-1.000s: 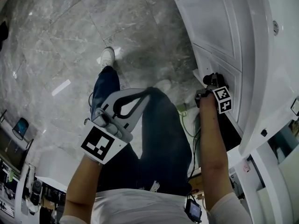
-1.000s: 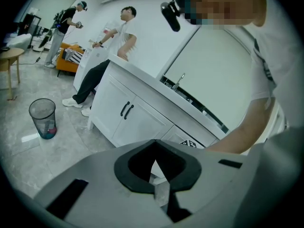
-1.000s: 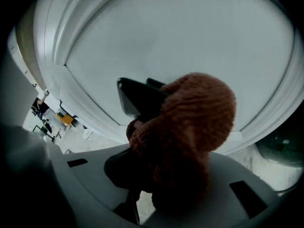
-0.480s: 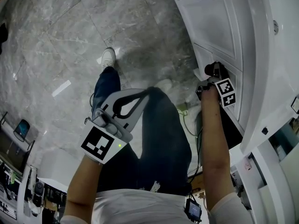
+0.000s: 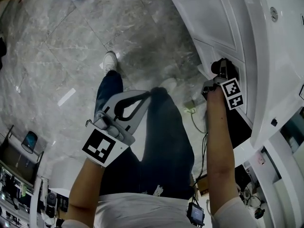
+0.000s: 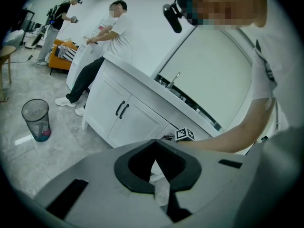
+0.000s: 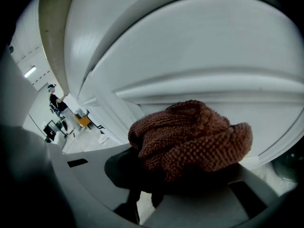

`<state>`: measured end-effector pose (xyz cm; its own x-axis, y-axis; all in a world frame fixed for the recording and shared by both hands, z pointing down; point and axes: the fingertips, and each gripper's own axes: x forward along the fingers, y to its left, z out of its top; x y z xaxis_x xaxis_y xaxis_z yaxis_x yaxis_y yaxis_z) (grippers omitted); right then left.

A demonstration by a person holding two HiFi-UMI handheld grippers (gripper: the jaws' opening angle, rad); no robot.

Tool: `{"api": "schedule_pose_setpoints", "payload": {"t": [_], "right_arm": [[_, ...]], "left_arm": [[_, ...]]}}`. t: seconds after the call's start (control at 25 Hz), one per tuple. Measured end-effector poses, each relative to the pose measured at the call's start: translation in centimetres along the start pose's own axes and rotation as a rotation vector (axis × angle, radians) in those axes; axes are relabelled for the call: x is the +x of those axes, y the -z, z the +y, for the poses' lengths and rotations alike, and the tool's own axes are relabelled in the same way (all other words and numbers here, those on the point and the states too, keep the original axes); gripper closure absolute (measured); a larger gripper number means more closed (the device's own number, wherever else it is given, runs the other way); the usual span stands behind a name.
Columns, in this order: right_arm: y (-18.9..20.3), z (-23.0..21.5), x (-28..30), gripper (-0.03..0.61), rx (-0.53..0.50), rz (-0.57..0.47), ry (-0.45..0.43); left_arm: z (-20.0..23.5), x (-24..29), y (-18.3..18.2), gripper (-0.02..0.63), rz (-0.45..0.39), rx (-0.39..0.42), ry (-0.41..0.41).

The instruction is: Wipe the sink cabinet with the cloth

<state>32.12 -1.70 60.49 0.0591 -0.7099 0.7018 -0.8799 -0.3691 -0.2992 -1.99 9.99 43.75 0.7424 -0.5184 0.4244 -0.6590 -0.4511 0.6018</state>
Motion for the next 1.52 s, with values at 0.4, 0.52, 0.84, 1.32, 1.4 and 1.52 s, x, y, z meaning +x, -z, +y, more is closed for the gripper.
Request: {"api": "schedule_pose_setpoints", "payload": {"t": [0.4,0.52,0.84,1.32,1.4,1.52], "right_arm": [[-1.5,-1.6,-3.1,0.488,0.046,-0.068,-0.018],[-1.6,-2.9,-3.9,0.488,0.074,-0.085,-0.008],[-2.1,-4.2,-5.7,0.489,0.166,-0.135,-0.048],[-1.8,-9.6,-8.7,0.489,0.241,-0.137,0.019],[-1.6,-10.7,-9.2,0.489,0.227,-0.131,0.032],[-1.5,-11.5,-9.5,0.489,0.204,-0.121,0.032]], "left_arm": [[-1.8,0.7,-0.6,0.603,0.037,0.078,0.087],[-2.6,1.0,-0.6,0.603,0.053,0.099,0.106],[-4.5,2.4,-0.5,0.603,0.078,0.123,0.145],[-5.5,3.4,-0.1,0.603,0.093,0.133,0.157],[-5.7,3.4,0.1,0.603,0.094,0.132,0.156],[-6.1,3.4,0.6,0.603,0.095,0.133,0.153]]}}
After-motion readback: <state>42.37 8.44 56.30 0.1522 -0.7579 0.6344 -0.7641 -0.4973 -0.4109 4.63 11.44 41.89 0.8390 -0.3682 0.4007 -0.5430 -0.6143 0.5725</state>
